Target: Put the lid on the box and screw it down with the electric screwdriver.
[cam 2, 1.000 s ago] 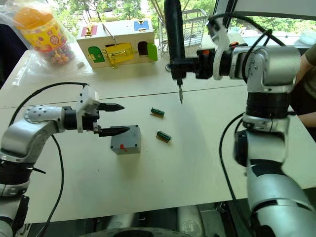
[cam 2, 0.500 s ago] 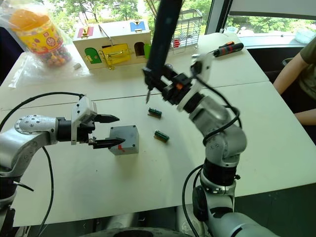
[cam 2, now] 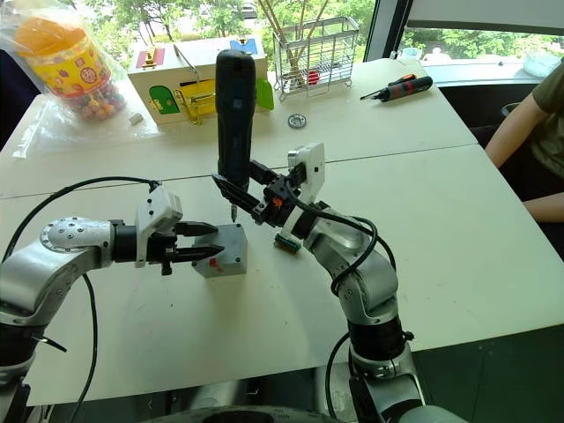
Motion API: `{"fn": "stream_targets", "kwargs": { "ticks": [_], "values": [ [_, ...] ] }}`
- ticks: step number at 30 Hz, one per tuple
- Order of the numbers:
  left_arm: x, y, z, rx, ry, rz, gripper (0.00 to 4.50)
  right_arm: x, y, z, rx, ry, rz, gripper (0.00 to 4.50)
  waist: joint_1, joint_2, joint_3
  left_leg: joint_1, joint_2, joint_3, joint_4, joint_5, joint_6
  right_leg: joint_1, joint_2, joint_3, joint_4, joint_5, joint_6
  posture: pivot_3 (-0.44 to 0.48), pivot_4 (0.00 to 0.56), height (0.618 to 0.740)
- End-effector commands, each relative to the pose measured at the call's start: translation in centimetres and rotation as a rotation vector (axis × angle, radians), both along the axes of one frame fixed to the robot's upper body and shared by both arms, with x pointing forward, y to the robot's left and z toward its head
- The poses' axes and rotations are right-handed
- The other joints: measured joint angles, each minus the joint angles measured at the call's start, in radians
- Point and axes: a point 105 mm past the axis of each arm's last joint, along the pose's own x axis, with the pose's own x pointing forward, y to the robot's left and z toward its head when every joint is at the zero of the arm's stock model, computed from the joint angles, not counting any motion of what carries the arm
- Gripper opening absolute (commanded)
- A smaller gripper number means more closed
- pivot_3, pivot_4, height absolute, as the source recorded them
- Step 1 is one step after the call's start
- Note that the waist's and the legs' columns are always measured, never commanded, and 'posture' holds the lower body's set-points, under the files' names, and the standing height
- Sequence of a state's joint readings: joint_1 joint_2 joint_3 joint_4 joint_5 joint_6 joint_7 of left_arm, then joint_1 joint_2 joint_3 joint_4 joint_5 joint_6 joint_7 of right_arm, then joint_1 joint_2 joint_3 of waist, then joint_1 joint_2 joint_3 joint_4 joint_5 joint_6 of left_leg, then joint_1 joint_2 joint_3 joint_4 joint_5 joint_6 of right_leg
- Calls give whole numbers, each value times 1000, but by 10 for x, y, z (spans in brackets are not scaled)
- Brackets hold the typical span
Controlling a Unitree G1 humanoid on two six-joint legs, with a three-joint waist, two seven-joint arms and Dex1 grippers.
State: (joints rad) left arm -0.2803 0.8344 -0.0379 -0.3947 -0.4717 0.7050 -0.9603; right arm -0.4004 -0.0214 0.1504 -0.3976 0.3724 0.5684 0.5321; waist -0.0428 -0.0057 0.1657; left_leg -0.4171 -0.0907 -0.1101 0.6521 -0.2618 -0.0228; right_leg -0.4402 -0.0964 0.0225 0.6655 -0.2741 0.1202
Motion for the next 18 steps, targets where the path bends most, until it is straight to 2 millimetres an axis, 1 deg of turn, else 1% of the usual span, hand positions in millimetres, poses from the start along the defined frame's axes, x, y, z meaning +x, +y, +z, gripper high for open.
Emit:
{"fn": "stream_targets", "kwargs": {
  "ticks": [1,11,18],
  "values": [
    [-1,-2,-6,14,1,-11,2194,-4,0,12,29,-75,-1,1790,1,0,0,0,0,0,0,0,0,0,0,0,0,0,0,0,150,740],
    [-2,0,-9,21,15,-10,2194,0,0,2,11,-79,-24,1790,1,0,0,3,0,0,0,0,0,3,0,0,0,0,0,0,150,740],
    [-2,1,-12,26,18,-5,2194,0,5,-9,-19,-57,-7,1790,1,0,0,8,0,0,-2,0,0,8,0,0,-1,0,0,0,150,740]
  ]
}}
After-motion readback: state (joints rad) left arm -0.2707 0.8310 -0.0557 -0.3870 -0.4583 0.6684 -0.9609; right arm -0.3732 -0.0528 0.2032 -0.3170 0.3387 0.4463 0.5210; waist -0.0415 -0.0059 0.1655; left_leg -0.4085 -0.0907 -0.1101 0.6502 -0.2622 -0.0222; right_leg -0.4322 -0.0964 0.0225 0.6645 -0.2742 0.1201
